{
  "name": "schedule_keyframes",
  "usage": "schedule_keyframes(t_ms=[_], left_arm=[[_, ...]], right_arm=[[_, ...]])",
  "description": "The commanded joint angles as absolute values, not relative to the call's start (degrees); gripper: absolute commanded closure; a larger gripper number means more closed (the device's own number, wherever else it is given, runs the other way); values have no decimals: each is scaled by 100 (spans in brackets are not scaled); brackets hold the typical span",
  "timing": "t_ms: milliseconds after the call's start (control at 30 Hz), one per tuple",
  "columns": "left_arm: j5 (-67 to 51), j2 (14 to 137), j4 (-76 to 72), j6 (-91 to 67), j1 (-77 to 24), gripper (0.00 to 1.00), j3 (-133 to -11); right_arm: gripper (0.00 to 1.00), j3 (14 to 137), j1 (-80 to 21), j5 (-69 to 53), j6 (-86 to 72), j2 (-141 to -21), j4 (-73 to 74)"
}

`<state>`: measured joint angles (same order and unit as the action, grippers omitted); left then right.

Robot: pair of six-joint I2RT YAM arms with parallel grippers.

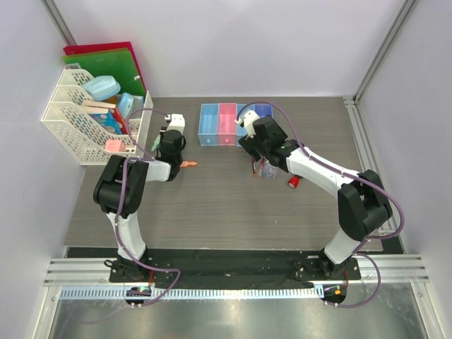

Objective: Sort the stationery into containers
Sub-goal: Pick up the stationery from the center of the board.

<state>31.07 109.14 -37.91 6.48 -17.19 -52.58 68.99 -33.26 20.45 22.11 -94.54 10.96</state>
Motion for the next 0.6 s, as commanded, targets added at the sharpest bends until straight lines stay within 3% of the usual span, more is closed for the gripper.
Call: schedule_keyframes(t_ms=[0, 67, 167, 267, 567], left_arm=[[3348, 10916, -3929, 615, -1731, 70, -5440], [3331, 10925, -3929, 624, -1723, 71, -5449], [3375, 10881, -3902, 580, -1731, 92, -5414], [3138, 10662, -3867, 554, -1731, 100, -5204], [2357, 9204, -4139, 536, -1793, 100, -3956]], right_arm=[[9, 6935, -3305, 2153, 2153, -9299, 923], [9, 6952, -3305, 2153, 2162, -9281, 923], [9, 6952, -3305, 2153, 2162, -9264, 932], [9, 6961, -3305, 2162, 2153, -9229, 932], [9, 7005, -3296, 2083, 2118, -9228, 949]])
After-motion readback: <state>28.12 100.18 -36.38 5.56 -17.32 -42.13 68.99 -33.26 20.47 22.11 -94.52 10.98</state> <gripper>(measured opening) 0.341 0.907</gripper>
